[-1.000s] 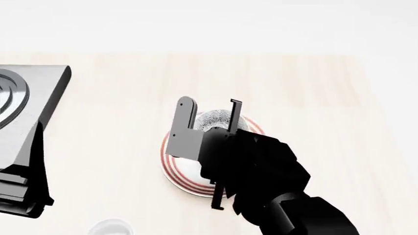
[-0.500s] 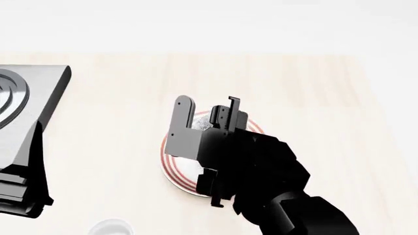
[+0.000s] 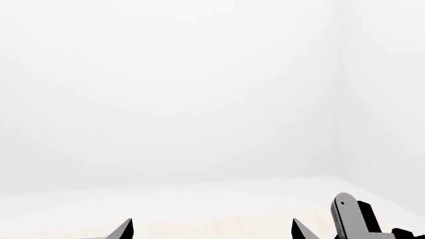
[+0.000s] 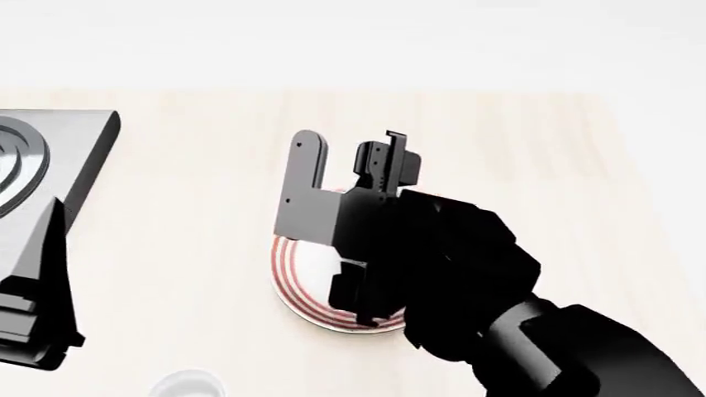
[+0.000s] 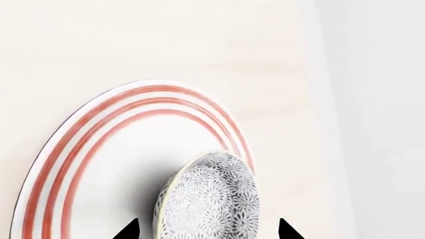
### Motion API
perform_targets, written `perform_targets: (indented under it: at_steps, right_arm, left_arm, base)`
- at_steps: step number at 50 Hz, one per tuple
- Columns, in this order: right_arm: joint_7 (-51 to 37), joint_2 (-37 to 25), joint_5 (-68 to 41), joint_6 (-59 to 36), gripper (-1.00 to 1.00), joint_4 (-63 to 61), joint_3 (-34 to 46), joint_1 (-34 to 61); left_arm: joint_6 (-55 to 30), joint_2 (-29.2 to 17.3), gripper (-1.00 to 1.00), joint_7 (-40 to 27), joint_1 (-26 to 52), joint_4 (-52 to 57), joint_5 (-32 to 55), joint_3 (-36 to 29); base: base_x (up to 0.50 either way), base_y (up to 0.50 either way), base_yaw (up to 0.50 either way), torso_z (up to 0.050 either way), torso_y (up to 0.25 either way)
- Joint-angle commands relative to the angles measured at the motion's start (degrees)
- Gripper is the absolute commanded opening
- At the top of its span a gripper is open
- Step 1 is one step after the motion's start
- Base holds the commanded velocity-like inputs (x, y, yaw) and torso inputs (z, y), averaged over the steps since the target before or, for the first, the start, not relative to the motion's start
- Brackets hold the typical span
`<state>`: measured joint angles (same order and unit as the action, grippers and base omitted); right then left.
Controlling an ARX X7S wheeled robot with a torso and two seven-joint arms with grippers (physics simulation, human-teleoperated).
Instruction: Pick the akita bowl between the plate and the ramekin and place it on the plate.
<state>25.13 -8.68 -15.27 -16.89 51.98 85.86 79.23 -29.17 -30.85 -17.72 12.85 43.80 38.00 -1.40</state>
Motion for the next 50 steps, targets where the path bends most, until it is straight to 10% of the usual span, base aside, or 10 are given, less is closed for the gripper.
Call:
perform_targets:
  at_steps: [1, 35, 50]
  right_arm:
    - [-3.0, -11.9, -2.6, -14.2, 1.00, -26.9, -1.2, 3.2]
    - [-45.4, -57.8, -13.8, -18.3, 1.00, -110.1, -22.4, -8.5]
    - [-71.3, -81.0, -5.6, 17.1, 1.00, -112.0, 6.8, 4.3]
  left_arm:
    - [-1.9, -1.0, 1.00, -1.9, 0.4, 3.3, 1.6, 0.7]
    - [8.6, 0.0, 1.00, -4.3, -1.1, 6.9, -7.8, 4.5]
    - [19.1, 3.1, 1.00, -6.1, -5.4, 9.2, -14.6, 8.6]
  base:
    - [0.00, 0.00, 0.00, 0.000, 0.000]
    - [0.00, 0.00, 0.00, 0.000, 0.000]
    - [0.00, 0.00, 0.00, 0.000, 0.000]
